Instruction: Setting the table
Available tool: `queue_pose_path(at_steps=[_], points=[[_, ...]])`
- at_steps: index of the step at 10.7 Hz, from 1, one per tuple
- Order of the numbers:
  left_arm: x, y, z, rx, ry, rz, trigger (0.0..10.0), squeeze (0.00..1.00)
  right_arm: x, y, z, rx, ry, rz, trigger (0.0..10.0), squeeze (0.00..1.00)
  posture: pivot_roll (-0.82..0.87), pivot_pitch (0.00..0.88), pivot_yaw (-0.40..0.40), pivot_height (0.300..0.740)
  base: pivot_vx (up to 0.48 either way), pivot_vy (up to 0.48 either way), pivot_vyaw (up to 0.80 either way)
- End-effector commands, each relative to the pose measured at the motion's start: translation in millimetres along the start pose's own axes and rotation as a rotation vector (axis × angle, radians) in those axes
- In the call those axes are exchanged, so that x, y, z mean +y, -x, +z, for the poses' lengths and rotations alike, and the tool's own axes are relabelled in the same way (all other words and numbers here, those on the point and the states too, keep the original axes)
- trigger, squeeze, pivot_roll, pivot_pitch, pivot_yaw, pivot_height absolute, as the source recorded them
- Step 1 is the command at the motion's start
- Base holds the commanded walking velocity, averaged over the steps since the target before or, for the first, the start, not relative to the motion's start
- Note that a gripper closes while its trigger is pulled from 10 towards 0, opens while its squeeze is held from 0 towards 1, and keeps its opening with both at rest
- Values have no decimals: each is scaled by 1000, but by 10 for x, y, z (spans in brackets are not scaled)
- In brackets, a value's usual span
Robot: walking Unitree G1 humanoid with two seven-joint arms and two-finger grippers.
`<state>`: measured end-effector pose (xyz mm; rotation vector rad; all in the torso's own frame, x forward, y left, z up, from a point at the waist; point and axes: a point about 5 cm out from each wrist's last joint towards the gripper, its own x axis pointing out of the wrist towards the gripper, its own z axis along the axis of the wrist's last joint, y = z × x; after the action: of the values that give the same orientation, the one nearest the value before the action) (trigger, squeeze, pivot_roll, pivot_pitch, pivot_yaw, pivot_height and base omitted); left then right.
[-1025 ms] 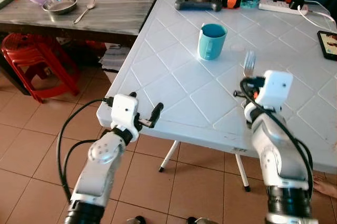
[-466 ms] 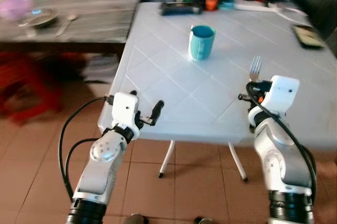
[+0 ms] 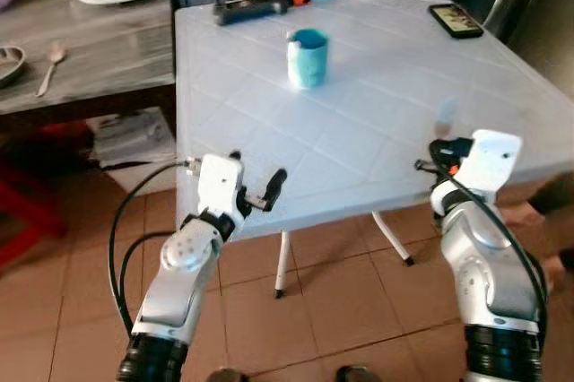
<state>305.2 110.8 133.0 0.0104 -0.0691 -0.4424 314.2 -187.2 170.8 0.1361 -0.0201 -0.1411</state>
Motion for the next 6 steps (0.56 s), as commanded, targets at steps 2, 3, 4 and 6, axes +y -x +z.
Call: queue_pose_path(at_steps=[2, 3, 4, 6], points=[[64, 39, -24, 10, -6, 22, 10000, 0, 31, -5, 70, -38, -3, 13, 10000, 0, -45, 152, 47, 740, 0, 480, 400], [61, 38, -25, 10, -6, 22, 10000, 0, 25, -8, 74, -38, 2, 10, 10000, 0, -45, 152, 47, 740, 0, 480, 800], [59, 37, -26, 11, -6, 20, 10000, 0, 25, -11, 76, -39, -7, 10, 10000, 0, -45, 152, 47, 740, 0, 480, 800], [51, 38, -26, 8, -4, 17, 10000, 0, 28, -14, 74, -38, -9, 10, 10000, 0, -45, 152, 47, 740, 0, 480, 622]])
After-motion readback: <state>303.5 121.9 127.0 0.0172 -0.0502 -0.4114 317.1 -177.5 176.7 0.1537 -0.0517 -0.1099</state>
